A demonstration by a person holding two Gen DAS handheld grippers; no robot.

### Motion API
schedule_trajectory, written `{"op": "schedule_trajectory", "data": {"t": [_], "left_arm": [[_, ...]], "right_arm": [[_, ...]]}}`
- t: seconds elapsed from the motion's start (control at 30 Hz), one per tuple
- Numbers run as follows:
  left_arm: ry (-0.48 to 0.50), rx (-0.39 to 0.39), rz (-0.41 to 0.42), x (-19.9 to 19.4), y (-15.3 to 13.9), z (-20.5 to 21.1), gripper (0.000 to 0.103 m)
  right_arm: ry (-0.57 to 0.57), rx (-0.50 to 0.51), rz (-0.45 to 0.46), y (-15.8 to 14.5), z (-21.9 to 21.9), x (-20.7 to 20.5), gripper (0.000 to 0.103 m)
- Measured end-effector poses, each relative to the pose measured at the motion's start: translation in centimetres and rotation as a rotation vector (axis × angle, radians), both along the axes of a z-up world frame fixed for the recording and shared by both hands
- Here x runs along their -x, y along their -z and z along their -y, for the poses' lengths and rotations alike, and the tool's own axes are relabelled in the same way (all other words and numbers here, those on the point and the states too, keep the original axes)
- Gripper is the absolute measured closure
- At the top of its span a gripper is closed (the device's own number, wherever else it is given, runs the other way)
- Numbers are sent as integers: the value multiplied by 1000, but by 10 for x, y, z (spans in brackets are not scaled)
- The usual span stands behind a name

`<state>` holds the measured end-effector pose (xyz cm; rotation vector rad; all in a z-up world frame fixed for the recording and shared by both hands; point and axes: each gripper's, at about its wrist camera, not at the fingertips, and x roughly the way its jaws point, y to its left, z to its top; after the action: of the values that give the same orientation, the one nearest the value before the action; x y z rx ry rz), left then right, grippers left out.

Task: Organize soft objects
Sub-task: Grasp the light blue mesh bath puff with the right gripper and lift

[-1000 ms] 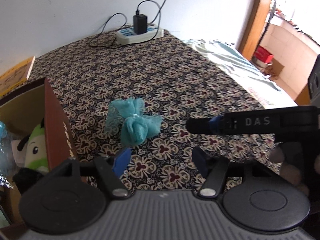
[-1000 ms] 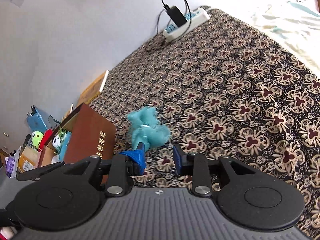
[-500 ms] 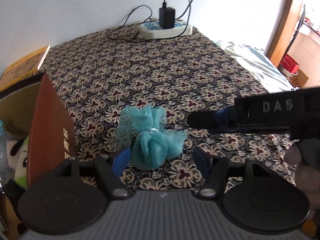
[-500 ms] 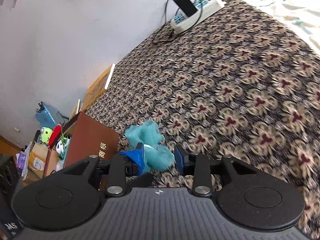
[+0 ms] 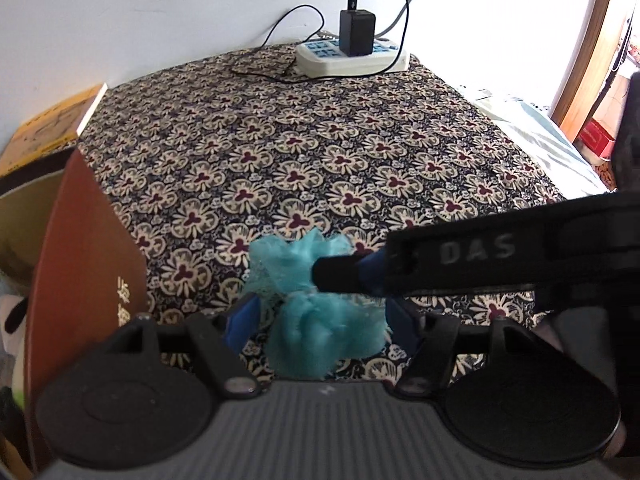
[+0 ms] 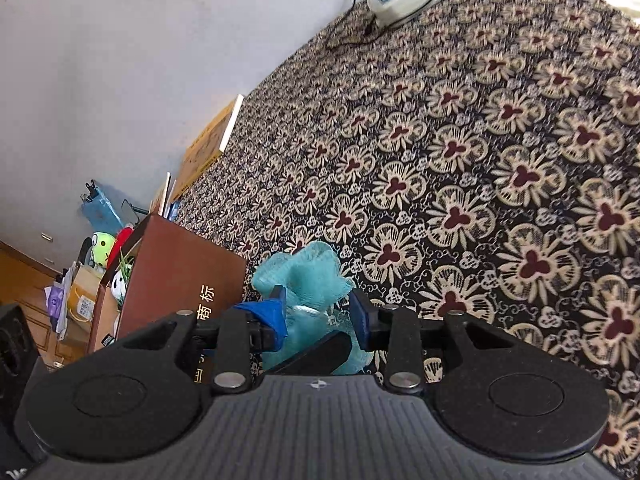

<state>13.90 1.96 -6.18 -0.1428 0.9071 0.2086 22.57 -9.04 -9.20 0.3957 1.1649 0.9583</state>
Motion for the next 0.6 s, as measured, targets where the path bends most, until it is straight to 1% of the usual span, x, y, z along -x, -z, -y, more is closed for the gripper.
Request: {"op": "schedule_trajectory", "data": {"t": [0.07, 0.13, 0.23, 0.37, 0.47, 0.6], "left_arm": [[11, 26, -9, -3, 3, -1, 48], [8, 26, -11, -4, 5, -2, 49], [10, 52, -2, -3, 4, -5, 52], [25, 80, 11, 1, 2, -2, 60], [43, 95, 26, 7, -3, 3, 62], [90, 95, 62, 20, -14, 14, 62]], "right_arm": [[-10, 4, -23, 5, -6, -1, 83], [-17, 1, -37, 10, -8, -1, 83], [-35, -15, -32, 11, -8, -1, 84], [-54, -23, -33, 10, -3, -3, 86], [-53, -28, -33, 6, 8, 0, 86], [-46, -31, -22, -5, 24, 8, 86]]}}
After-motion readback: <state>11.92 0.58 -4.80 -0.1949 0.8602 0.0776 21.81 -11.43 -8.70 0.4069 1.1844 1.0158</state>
